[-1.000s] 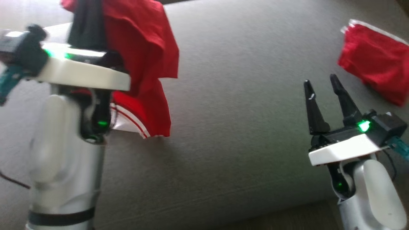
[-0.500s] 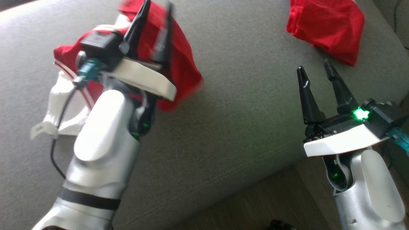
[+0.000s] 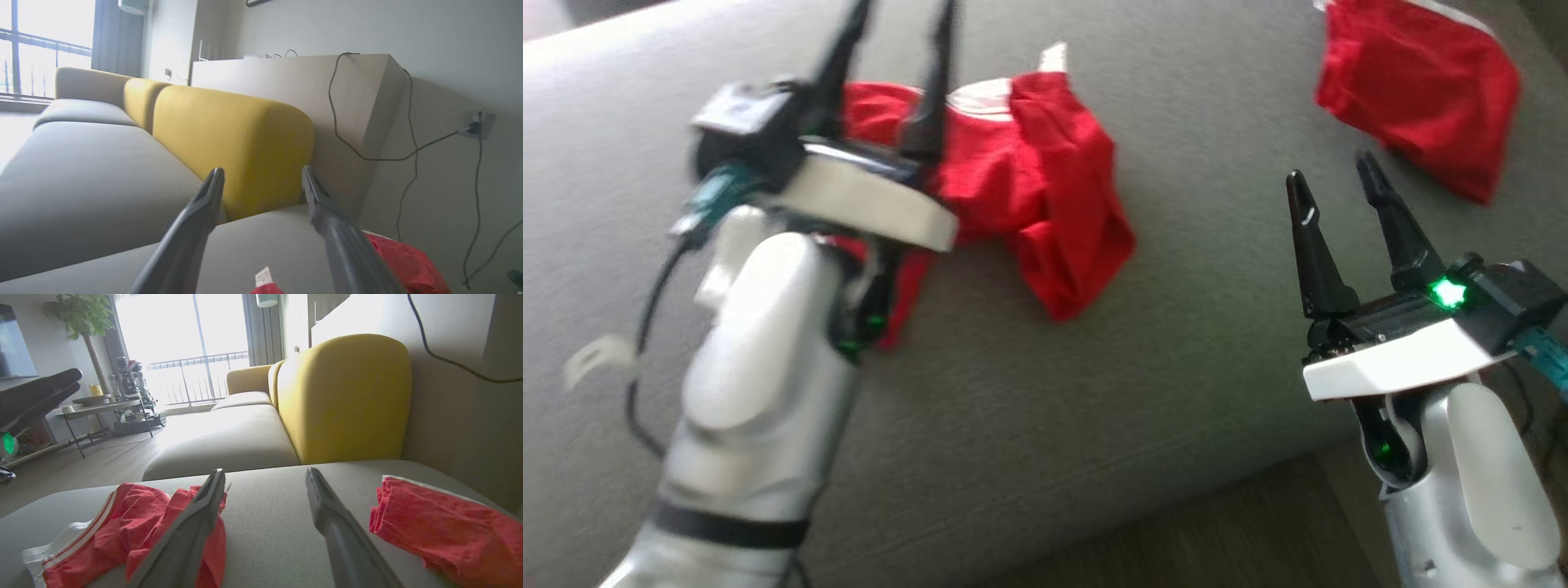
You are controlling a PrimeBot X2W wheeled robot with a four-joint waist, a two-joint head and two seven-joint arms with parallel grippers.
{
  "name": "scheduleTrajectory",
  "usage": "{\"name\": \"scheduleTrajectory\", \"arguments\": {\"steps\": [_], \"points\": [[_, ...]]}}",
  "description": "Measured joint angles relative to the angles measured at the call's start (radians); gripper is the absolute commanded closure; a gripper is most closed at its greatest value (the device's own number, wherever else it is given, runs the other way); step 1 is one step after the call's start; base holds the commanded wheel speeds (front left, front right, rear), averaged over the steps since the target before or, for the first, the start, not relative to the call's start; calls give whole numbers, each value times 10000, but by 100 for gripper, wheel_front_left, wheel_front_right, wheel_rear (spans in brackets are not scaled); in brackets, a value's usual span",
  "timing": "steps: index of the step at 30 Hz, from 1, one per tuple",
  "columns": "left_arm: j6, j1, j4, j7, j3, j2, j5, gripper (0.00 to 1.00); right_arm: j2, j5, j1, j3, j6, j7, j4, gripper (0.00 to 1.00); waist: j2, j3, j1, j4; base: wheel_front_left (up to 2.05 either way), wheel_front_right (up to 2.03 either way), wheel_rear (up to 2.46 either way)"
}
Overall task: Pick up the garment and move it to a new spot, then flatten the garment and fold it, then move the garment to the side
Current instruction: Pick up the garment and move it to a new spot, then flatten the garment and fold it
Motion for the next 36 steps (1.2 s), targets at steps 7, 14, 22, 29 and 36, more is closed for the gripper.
{"name": "scheduleTrajectory", "arguments": {"steps": [7, 14, 22, 29, 36], "points": [[188, 1887, -878, 0, 1448, 692, 148, 0, 0, -548, 77, -130, 0, 0, 75, 0, 0, -475, 0, 1200, 0, 0, 0], [-284, 4206, -1592, 0, 2031, 928, -136, 0, 2, -1143, 683, 2, 0, 0, 280, 0, 0, -1015, 0, 2318, 0, 0, 0], [-516, 6009, -2084, 0, 2562, 253, -257, 0, 2, -1172, 1288, -314, 0, 0, 362, 0, 0, -1515, -1, 3211, 0, 0, 0], [-819, 6061, -2052, 2, 2631, -84, 109, 0, 2, -1179, 1285, -339, 0, 8, 504, 0, 0, -1524, 0, 3568, 0, 0, 0], [-957, 5997, -1887, 0, 2627, -127, 257, 0, 2, -1377, 1042, -48, 0, 431, 715, 0, 0, -1302, -1, 3940, 0, 0, 0]]}}
